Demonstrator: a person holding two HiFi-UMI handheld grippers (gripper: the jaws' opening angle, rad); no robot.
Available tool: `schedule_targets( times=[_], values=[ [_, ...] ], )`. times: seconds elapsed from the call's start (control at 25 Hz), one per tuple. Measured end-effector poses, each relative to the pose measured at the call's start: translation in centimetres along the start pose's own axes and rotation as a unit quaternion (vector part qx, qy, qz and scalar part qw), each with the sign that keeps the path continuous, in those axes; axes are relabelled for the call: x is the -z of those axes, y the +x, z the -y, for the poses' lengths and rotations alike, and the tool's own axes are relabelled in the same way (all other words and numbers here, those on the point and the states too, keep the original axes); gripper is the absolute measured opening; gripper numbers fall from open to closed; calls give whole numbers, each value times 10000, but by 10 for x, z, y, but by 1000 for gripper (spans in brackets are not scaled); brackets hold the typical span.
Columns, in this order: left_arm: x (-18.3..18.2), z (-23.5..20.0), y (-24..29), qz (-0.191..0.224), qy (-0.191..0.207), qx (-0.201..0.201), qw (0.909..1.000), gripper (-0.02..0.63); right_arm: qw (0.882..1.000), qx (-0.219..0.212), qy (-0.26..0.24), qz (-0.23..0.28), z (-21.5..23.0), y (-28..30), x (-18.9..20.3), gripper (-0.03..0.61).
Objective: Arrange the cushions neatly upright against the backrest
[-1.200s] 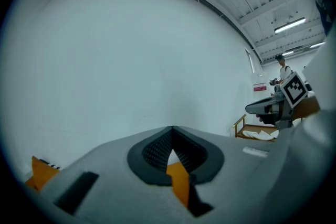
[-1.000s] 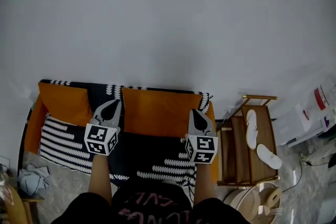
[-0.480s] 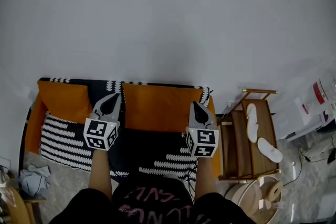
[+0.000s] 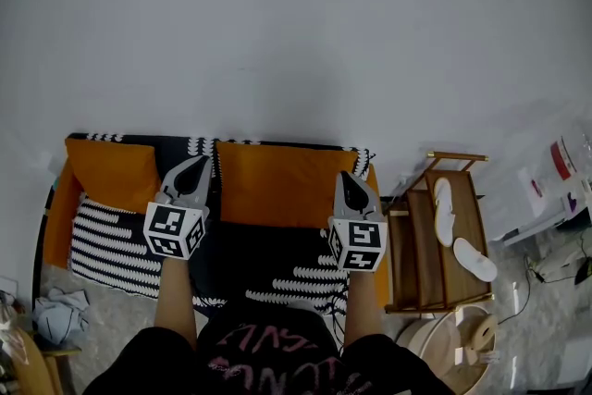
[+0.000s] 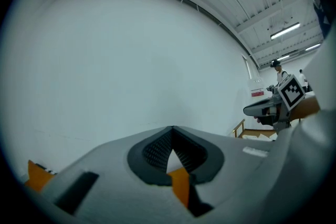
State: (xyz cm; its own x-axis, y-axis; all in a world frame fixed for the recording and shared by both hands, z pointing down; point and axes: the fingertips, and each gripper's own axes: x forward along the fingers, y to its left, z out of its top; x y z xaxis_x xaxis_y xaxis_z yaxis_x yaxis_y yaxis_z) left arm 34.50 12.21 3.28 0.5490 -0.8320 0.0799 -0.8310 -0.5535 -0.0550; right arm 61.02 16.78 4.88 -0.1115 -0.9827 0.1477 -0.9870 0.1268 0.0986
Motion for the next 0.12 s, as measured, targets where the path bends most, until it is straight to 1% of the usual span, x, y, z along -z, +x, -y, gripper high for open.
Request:
schedule_targets(
  times=[0.12],
  values=[
    [1,-1,0,-45,92,15,9999,-2,10000,13,17,12,-1,0,-1,12]
  ],
)
